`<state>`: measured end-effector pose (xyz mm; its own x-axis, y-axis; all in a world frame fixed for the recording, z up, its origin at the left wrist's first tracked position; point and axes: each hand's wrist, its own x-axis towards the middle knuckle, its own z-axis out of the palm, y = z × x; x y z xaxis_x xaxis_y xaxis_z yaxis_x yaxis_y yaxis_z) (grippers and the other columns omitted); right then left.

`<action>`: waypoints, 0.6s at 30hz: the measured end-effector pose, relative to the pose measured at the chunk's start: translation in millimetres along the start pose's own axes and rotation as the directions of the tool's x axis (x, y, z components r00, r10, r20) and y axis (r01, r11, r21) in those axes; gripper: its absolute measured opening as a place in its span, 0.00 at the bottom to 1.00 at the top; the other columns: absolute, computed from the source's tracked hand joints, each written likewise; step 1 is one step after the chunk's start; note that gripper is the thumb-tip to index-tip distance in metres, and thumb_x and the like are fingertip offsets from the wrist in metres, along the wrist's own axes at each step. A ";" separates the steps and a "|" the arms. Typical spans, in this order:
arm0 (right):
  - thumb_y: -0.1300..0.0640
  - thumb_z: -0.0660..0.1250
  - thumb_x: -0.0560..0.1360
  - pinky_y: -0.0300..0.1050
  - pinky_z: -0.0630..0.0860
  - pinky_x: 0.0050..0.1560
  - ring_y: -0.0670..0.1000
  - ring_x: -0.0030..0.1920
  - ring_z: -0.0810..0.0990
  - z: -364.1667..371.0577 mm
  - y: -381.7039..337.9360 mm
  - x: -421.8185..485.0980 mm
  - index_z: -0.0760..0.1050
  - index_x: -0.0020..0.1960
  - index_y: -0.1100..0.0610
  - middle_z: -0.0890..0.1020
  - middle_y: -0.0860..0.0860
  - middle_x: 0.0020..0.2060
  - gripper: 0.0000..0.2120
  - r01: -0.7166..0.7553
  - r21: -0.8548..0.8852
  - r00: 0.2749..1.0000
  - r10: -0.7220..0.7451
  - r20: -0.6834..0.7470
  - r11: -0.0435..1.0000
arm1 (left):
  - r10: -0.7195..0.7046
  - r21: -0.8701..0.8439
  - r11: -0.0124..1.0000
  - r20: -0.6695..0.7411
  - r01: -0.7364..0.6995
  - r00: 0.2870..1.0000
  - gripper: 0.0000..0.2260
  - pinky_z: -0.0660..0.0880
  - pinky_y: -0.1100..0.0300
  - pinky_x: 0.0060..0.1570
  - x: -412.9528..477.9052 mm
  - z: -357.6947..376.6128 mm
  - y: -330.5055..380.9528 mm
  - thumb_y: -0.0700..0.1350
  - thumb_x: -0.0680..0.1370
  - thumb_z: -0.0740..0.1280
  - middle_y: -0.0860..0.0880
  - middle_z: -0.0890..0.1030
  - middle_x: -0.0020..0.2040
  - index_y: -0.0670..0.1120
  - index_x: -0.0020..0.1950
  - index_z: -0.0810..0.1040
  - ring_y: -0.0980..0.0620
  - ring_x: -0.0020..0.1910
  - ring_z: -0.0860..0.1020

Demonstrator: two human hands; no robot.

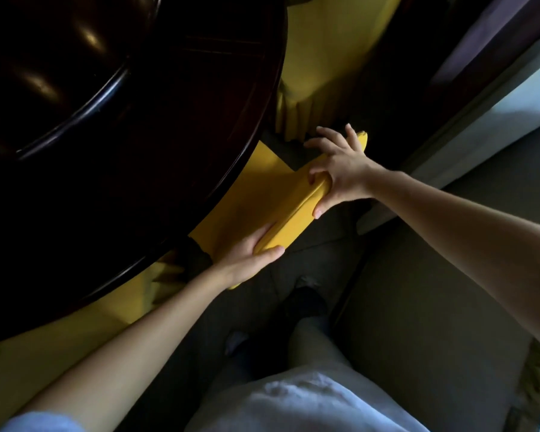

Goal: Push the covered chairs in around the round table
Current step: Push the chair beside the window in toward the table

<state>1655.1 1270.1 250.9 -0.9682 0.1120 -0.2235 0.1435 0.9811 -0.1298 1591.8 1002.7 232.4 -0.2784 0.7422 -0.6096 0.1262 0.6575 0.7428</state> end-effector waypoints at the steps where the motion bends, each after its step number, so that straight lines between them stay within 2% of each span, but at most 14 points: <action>1: 0.22 0.64 0.53 0.69 0.33 0.69 0.56 0.76 0.42 -1.4 5.4 6.8 0.77 0.57 0.41 0.58 0.50 0.74 0.38 -0.022 0.008 1.000 0.022 -0.004 1.000 | 0.012 0.009 1.000 -0.032 -0.012 0.999 0.35 0.65 0.45 0.69 6.3 -3.4 2.9 0.68 0.69 0.59 0.54 0.63 0.74 0.63 0.74 0.56 0.48 0.71 0.65; 5: 0.25 0.68 0.54 0.71 0.39 0.70 0.58 0.75 0.45 -0.2 15.5 21.4 0.74 0.57 0.42 0.61 0.52 0.71 0.37 -0.148 0.144 0.986 0.157 -0.057 0.978 | 0.022 0.034 0.999 -0.097 -0.019 0.995 0.37 0.66 0.44 0.68 26.4 -18.0 6.5 0.73 0.66 0.56 0.54 0.66 0.73 0.64 0.74 0.57 0.48 0.70 0.67; 9: 0.24 0.68 0.53 0.71 0.41 0.70 0.59 0.74 0.48 2.3 14.2 25.9 0.72 0.58 0.41 0.65 0.52 0.66 0.38 -0.140 0.155 0.989 0.146 -0.022 0.978 | 0.012 0.038 0.999 -0.114 -0.008 0.993 0.38 0.66 0.44 0.68 27.3 -19.3 0.0 0.74 0.65 0.56 0.54 0.66 0.73 0.64 0.73 0.57 0.47 0.70 0.67; 18: 0.24 0.68 0.54 0.70 0.41 0.70 0.57 0.71 0.52 3.2 12.5 25.6 0.72 0.59 0.41 0.65 0.49 0.63 0.38 -0.117 0.156 0.993 0.120 -0.006 0.981 | 0.034 0.015 0.999 -0.099 -0.033 0.994 0.36 0.65 0.45 0.69 28.4 -19.6 -5.8 0.76 0.67 0.54 0.56 0.66 0.73 0.65 0.73 0.58 0.51 0.71 0.66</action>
<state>1632.8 1284.7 240.4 -0.9453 0.2296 -0.2319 0.2864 0.9243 -0.2523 1564.6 1017.4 216.3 -0.3669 0.7476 -0.5536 0.1493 0.6347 0.7582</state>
